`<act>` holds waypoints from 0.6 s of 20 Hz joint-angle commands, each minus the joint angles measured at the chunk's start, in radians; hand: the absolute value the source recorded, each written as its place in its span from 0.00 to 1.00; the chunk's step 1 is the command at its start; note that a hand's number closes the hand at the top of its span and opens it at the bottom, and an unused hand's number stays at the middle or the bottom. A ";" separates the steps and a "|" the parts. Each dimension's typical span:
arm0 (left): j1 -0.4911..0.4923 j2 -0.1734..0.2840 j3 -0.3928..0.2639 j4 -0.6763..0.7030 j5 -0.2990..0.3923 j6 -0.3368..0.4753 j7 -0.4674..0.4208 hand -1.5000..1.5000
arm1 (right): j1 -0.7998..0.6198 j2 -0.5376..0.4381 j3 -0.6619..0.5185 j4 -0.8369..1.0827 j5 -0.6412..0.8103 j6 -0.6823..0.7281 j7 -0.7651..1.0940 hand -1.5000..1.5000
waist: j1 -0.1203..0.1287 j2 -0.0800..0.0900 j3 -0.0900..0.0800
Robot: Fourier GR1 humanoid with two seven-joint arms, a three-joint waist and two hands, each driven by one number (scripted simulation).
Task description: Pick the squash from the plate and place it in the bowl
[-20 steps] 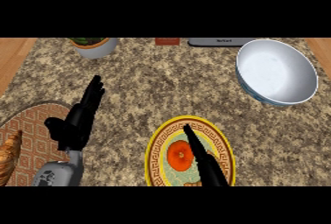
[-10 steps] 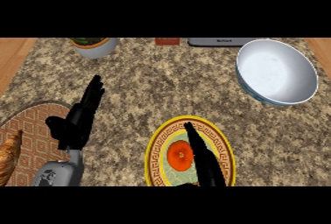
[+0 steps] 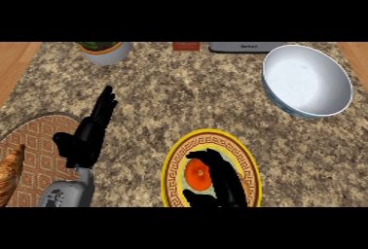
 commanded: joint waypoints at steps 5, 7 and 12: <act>-0.024 -0.017 0.013 0.042 -0.014 0.004 -0.027 0.50 | -0.022 0.016 0.106 0.067 0.034 0.000 -0.033 1.00 | 0.000 0.007 0.005; 0.011 -0.040 -0.025 -0.047 -0.028 0.017 0.025 0.50 | -0.028 0.016 0.023 0.061 0.008 0.040 -0.094 1.00 | 0.000 0.007 0.005; 0.023 -0.031 -0.014 -0.020 -0.035 0.005 -0.013 0.50 | -0.119 0.016 -0.029 0.033 -0.065 -0.024 0.048 1.00 | 0.002 0.008 0.005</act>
